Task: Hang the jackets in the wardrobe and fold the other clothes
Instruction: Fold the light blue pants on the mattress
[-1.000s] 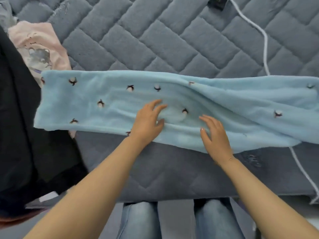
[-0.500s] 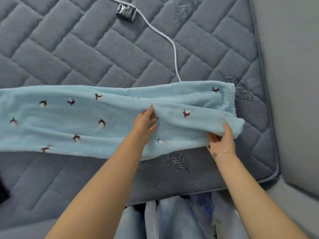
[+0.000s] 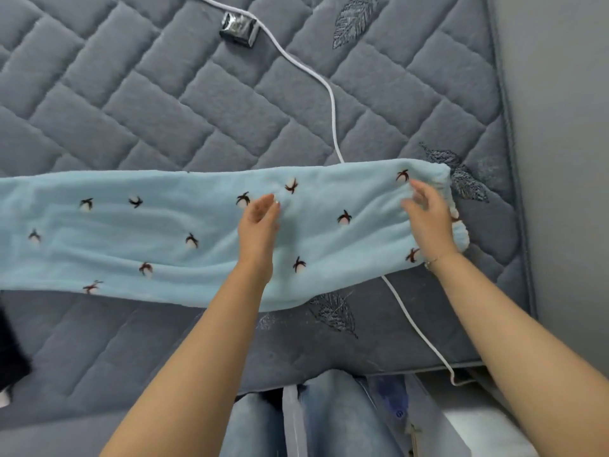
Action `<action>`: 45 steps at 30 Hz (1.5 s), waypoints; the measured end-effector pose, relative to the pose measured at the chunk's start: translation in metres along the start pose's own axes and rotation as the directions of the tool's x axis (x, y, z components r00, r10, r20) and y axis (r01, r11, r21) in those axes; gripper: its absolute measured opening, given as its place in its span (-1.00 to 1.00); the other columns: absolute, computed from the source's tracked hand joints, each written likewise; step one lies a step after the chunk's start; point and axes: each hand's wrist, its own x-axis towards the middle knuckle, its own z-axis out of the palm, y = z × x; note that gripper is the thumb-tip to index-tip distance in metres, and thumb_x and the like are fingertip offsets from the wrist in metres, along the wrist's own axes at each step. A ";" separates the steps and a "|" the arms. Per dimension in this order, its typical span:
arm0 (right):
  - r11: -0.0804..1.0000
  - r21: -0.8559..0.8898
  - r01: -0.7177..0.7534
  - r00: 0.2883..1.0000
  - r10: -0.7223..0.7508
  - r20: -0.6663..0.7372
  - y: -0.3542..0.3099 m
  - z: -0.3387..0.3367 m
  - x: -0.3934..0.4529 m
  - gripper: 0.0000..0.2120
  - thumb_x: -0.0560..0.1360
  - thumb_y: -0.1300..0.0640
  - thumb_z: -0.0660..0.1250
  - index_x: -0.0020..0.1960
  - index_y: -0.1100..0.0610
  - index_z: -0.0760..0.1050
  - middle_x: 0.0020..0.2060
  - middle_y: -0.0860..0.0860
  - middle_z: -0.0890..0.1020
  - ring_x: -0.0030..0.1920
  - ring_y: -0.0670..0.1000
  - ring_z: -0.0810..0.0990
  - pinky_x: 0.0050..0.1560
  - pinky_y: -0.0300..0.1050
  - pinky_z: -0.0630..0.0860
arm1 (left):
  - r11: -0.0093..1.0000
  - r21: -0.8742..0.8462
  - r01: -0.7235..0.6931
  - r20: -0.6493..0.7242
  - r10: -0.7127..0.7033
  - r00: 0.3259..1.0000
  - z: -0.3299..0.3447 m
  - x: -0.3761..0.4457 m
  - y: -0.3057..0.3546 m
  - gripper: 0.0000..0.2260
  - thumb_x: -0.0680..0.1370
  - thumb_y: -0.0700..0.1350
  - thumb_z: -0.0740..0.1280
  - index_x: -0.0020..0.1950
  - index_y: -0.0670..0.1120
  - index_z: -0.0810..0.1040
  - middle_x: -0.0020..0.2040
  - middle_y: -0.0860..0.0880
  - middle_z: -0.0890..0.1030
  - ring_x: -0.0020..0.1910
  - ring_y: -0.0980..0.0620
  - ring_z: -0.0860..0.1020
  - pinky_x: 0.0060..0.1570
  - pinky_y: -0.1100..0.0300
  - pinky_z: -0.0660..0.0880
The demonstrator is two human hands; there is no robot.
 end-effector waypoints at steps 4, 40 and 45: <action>0.756 -0.420 0.501 0.861 -0.386 0.332 0.025 0.011 -0.047 -0.65 0.53 0.35 0.29 0.30 0.24 0.49 0.40 0.11 0.42 0.42 0.11 0.34 0.44 -0.11 0.20 | 0.997 0.080 0.016 -0.351 0.013 0.936 -0.044 -0.058 -0.050 -0.87 0.57 -0.16 0.37 0.09 -0.01 0.50 0.05 0.04 0.56 0.00 0.08 0.55 0.10 0.03 0.53; 0.203 -0.840 0.503 0.857 0.012 0.516 0.080 0.026 -0.011 -0.20 0.47 -0.44 -0.15 0.55 -0.12 -0.36 0.52 -0.06 -0.41 0.52 0.04 -0.41 0.40 0.35 -0.37 | 0.908 -0.071 0.414 0.133 -0.402 0.906 -0.077 -0.094 -0.169 -0.75 0.49 0.08 0.46 0.08 0.03 0.52 -0.08 0.17 0.61 -0.28 0.24 0.52 -0.19 0.31 0.43; 0.163 -0.846 0.508 0.861 -0.122 0.494 0.082 0.021 -0.023 -0.35 0.60 -0.30 -0.10 0.59 -0.07 -0.17 0.58 0.00 -0.21 0.57 0.07 -0.23 0.45 0.34 -0.26 | 0.626 -0.486 0.610 0.215 -0.591 0.778 -0.073 -0.091 -0.161 -0.79 0.51 0.09 0.42 0.05 0.02 0.60 -0.02 0.07 0.62 -0.08 0.10 0.53 -0.13 0.20 0.44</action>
